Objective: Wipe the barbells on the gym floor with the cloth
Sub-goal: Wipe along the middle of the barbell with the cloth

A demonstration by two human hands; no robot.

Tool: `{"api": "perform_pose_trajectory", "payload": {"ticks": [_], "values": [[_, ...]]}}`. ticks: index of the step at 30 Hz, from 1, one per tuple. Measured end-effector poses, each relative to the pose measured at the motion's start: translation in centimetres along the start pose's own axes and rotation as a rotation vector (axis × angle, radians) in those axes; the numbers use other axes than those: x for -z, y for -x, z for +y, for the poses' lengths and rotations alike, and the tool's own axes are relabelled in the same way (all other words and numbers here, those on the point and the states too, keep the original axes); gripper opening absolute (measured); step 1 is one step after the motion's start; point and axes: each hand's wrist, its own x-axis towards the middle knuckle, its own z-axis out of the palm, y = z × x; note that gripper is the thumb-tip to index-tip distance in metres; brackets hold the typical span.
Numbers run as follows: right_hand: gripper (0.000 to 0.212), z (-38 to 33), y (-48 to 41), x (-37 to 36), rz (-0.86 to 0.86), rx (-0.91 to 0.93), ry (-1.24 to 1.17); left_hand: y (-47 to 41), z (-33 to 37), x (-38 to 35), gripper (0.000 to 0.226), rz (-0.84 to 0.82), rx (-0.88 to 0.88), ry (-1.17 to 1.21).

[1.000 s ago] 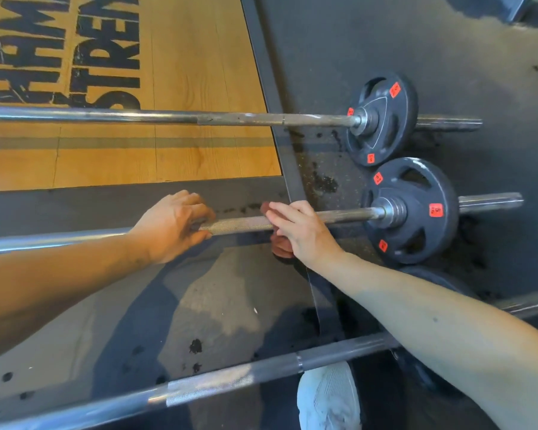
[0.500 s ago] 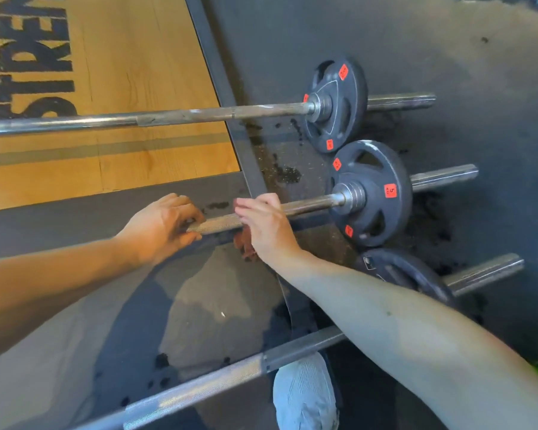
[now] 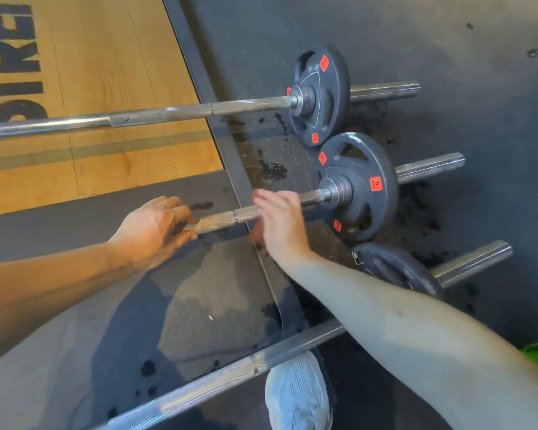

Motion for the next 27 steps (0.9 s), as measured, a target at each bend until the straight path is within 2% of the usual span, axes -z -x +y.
{"api": "perform_pose_trajectory", "payload": {"ticks": [3, 6, 9, 12, 14, 17, 20, 22, 27], "values": [[0.033, -0.5, 0.4, -0.5, -0.169, 0.143, -0.098, 0.1, 0.0, -0.3, 0.023, 0.011, -0.013, 0.008], [0.043, 2.9, -0.8, 2.6, -0.247, 0.248, -0.004, 0.0, 0.4, -0.3, 0.026, 0.026, -0.021, 0.019], [0.041, 6.8, -1.3, 6.1, -0.186, 0.118, 0.127, -0.1, 0.5, -0.2, 0.033, 0.006, -0.014, 0.019], [0.046, 7.6, -1.4, 7.3, -0.185, -0.018, 0.223, 0.3, 0.7, -0.4, 0.039, -0.028, 0.029, 0.045], [0.049, 6.1, -1.3, 6.7, -0.193, 0.001, 0.237, 0.4, 0.8, -0.6, 0.040, -0.024, 0.044, 0.056], [0.055, 3.5, -0.2, 4.4, -0.267, 0.189, 0.164, 0.2, 0.9, -0.8, 0.035, 0.008, 0.048, 0.039], [0.059, 2.3, 0.4, 2.3, -0.357, 0.125, 0.225, -0.1, 1.2, -0.7, 0.035, 0.010, 0.056, 0.027], [0.055, 2.0, 0.0, 1.6, -0.357, 0.069, 0.264, -0.1, 1.3, -0.6, 0.034, 0.012, 0.056, 0.017], [0.028, 1.9, -2.0, 1.6, -0.374, 0.096, 0.314, -0.5, 0.8, -0.4, 0.034, 0.017, 0.008, -0.021]]}}
